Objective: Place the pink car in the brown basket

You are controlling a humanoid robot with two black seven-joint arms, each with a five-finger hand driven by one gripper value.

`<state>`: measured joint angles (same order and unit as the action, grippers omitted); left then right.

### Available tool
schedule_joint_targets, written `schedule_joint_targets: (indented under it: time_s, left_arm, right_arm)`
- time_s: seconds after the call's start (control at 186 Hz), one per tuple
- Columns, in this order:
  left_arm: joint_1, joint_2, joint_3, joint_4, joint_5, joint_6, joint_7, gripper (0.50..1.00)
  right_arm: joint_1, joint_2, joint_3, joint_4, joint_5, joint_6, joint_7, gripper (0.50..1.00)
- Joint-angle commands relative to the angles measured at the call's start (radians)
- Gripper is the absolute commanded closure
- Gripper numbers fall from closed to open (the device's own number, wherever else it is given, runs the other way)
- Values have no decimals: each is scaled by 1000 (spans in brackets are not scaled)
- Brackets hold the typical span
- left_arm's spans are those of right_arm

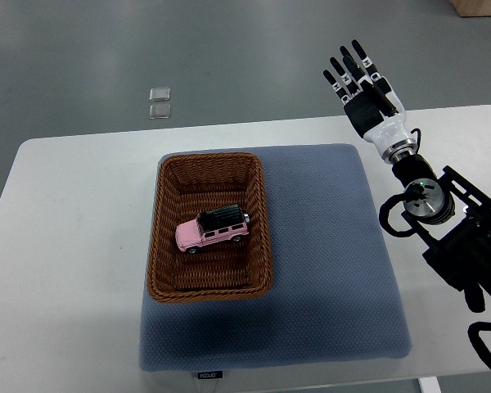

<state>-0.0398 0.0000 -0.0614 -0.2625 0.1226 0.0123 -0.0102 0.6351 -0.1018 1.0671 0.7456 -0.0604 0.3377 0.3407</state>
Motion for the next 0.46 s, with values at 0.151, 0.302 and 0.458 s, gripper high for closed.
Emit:
schedule_joint_targets:
  time_s: [0.151, 0.302, 0.458]
  left_arm:
    - [0, 0, 2, 0, 0, 0, 1, 500]
    - [0, 0, 2, -1, 0, 0, 0, 500]
    - [0, 0, 0, 0, 0, 0, 1, 500]
  right_arm:
    - [-6, 1, 2, -118, 37, 84, 7, 589]
    - [-8, 1, -3, -123, 36, 92, 7, 591]
    - [-8, 1, -10, -123, 34, 92, 7, 589]
